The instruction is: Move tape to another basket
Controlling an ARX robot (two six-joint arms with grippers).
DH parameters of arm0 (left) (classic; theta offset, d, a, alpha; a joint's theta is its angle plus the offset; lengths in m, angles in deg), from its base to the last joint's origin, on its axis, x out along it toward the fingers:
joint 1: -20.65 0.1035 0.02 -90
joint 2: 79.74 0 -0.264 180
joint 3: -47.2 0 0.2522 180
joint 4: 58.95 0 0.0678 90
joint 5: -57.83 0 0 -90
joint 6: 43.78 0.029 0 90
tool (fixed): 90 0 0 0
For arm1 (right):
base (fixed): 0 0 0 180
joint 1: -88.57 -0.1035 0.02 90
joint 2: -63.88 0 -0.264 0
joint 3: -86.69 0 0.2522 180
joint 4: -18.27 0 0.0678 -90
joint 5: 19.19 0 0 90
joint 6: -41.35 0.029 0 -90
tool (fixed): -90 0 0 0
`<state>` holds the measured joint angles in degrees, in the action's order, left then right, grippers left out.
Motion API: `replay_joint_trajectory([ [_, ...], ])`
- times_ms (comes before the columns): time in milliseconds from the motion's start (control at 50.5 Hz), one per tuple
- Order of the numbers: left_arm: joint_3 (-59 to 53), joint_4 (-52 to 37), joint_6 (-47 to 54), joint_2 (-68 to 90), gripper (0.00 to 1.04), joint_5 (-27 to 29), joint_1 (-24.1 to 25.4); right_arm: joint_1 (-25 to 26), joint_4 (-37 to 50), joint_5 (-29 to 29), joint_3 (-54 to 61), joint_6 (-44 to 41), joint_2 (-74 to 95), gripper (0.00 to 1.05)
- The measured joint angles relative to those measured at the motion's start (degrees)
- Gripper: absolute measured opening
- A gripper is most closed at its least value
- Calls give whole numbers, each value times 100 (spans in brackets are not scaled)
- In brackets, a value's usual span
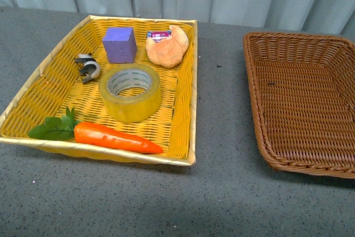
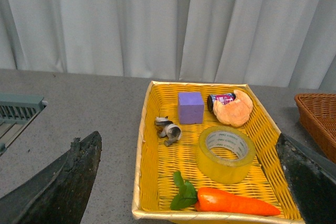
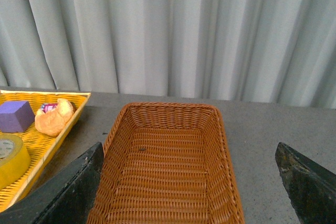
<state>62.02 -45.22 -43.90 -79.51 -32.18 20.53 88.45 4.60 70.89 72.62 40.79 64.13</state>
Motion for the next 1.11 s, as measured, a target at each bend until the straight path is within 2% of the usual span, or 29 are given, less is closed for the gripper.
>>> replay_joint_trajectory([
  [1109, 0, 0, -2, 0, 98, 0, 0, 0, 0, 0, 0, 0, 0, 96],
])
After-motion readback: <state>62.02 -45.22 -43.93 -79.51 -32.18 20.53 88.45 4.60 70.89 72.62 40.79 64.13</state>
